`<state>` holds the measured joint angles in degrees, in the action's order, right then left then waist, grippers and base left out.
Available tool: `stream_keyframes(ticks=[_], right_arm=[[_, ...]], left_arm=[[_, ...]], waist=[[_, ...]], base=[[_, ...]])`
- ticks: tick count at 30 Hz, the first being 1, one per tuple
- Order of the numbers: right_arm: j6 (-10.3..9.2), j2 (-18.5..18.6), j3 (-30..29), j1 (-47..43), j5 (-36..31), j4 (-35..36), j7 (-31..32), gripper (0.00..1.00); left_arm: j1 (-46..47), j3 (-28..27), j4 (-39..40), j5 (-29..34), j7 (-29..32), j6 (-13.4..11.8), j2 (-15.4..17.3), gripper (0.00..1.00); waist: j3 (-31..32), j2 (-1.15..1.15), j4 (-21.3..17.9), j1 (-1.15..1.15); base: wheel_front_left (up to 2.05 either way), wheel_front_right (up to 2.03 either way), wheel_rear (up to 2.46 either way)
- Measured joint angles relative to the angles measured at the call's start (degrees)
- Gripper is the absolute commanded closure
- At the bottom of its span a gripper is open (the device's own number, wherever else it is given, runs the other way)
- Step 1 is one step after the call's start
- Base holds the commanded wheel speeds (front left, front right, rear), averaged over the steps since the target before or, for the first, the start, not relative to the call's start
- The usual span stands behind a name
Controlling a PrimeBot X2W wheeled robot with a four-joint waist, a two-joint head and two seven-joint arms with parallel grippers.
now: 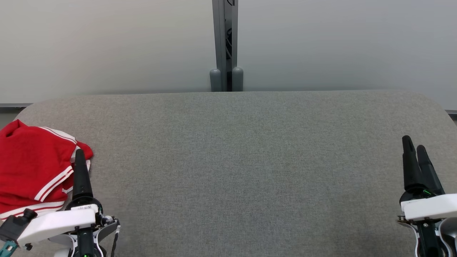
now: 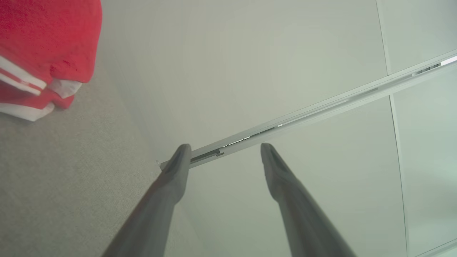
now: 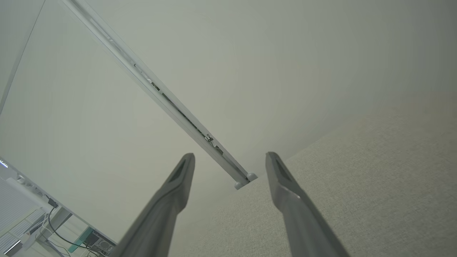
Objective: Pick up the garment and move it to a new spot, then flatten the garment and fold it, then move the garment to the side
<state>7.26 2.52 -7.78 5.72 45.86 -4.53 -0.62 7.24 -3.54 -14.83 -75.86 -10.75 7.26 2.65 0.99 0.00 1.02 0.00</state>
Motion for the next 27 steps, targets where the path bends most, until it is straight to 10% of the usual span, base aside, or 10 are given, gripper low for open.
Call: stream_keyframes(ticks=[27], right_arm=[[0.08, 0.86, 8.44, 1.12, -29.04, 4.57, -6.05, 0.00]], left_arm=[[-3.86, 1.41, 13.52, 32.31, -1.72, -3.50, 0.03, 0.00]], waist=[[0.06, 0.00, 0.66, 0.00]], base=[[0.00, 0.00, 0.00]])
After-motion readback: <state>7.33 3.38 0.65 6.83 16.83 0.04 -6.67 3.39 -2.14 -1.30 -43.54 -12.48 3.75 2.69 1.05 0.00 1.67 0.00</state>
